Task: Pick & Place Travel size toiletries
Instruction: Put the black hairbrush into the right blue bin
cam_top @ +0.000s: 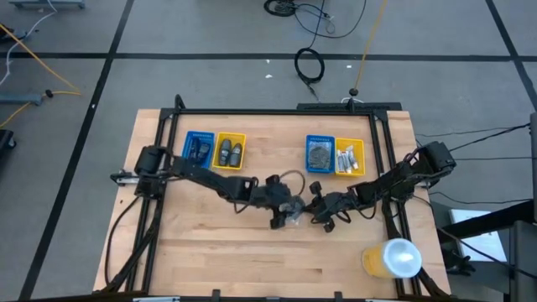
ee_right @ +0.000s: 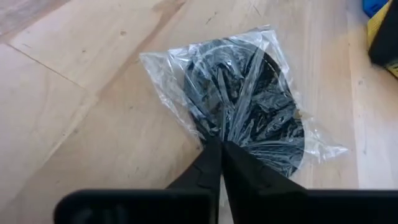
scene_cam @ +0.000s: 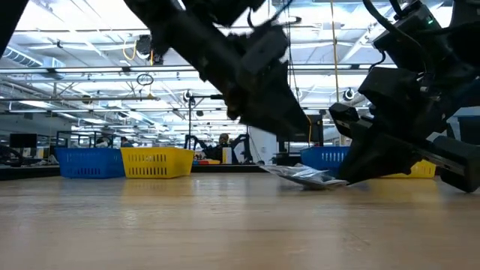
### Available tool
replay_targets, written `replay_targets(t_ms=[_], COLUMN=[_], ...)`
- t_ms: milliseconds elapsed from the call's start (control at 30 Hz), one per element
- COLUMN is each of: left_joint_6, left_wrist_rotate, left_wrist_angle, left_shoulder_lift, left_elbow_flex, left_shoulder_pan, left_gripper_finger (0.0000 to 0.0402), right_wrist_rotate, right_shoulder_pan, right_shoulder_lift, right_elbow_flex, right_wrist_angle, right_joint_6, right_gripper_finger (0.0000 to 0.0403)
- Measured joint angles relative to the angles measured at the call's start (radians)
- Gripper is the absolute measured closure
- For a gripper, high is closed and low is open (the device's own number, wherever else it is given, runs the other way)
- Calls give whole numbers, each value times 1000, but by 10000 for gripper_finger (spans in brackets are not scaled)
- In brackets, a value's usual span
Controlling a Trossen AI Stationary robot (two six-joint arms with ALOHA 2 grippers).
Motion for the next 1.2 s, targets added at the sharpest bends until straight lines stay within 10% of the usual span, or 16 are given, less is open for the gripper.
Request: replay_targets(t_ms=[300,467,833,1200], left_joint_6=[362,379,231,179], left_wrist_rotate=[-373,-565,-580,-547], left_wrist_angle=[4,64,14,-20], left_shoulder_lift=[-5,-5,-5,-6], left_elbow_flex=[0,0,0,0], left_shoulder_pan=[-174,-207,-155,-141], left_gripper_finger=[110,110,110,110], right_wrist_rotate=[5,181,657,527], right_shoulder_pan=[48,108,129,-107], right_shoulder_lift=[-153,-275,-552,-593], right_elbow_flex=[-4,-3,-2,65], right_wrist_angle=[-74,-173,-369,-697], right_joint_6=[62,75,130,519], right_gripper_finger=[402,403,403,403])
